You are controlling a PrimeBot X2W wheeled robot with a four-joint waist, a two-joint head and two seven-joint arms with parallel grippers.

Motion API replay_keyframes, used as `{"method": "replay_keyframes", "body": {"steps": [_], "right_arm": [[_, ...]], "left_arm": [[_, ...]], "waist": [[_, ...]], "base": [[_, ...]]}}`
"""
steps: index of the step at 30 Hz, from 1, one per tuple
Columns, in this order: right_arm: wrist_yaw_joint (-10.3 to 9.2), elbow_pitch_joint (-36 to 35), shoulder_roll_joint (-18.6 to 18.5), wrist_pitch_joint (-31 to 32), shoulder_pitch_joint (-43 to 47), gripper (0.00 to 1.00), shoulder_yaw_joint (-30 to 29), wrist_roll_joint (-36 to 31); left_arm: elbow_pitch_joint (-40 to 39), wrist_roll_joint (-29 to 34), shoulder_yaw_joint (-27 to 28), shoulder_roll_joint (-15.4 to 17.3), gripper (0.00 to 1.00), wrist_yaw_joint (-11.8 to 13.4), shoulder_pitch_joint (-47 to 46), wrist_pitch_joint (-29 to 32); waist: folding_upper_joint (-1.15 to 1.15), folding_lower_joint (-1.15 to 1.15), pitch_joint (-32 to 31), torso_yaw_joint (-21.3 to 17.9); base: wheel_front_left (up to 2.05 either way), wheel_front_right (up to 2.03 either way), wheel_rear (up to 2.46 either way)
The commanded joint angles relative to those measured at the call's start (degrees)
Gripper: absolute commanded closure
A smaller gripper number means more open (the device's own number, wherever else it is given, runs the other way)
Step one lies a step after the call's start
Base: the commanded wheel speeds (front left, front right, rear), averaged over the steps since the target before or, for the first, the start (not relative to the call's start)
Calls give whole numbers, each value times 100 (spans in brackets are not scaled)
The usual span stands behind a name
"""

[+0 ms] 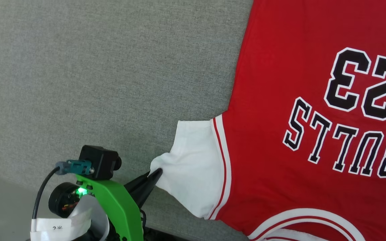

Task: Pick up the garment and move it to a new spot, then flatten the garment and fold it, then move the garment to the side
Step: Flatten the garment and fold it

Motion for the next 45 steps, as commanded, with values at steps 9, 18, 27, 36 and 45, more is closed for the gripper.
{"method": "replay_keyframes", "body": {"steps": [9,18,27,36,45], "right_arm": [[-4,421,83,-163,69,100,206,-26],[-4,544,84,-425,429,100,284,119],[-4,602,156,-797,1235,100,381,414],[-4,621,242,-1262,2229,100,403,753],[-4,173,137,-1291,3379,100,459,1236]], "left_arm": [[226,44,-23,-94,100,-107,-254,-124],[320,36,61,-58,100,-111,-269,-199],[391,40,167,42,100,54,-211,-102],[714,-85,164,-47,100,173,31,-130],[936,-188,160,-141,100,260,404,-282]], "waist": [[0,-1,169,178],[0,-1,-195,-2],[0,-1,-903,-481],[0,-1,-1738,-990],[0,-1,-2548,-1464]], "base": [[0,0,0],[0,0,0],[0,0,0],[0,0,0],[0,0,0]]}}
